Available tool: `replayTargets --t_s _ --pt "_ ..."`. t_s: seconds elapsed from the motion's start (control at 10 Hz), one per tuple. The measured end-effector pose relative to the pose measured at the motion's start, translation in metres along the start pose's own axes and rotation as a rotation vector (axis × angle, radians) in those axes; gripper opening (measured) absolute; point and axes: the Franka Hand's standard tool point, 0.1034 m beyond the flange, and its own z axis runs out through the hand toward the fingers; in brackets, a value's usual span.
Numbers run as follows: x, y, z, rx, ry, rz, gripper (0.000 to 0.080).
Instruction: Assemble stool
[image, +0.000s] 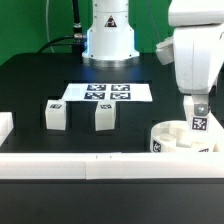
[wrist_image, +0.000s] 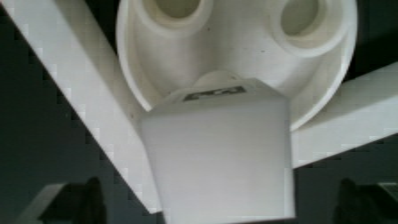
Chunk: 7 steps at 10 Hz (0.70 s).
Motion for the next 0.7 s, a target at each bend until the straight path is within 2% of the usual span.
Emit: replayTargets --t_s 0.2,0.3,0.4,0.7 --pt "-0.0046 -0.0013 0.0075 0.010 -0.006 0.001 0.0621" --pt "-0.0062 -0.0016 0.0095 0.013 -0.008 0.004 0.0437" --pt "-0.0063 -0.0016 0.0095 0.014 -0.008 0.020 0.0336" --pt "-0.0061 -0.0018 0.0098 0.015 -0.007 0.081 0.0336"
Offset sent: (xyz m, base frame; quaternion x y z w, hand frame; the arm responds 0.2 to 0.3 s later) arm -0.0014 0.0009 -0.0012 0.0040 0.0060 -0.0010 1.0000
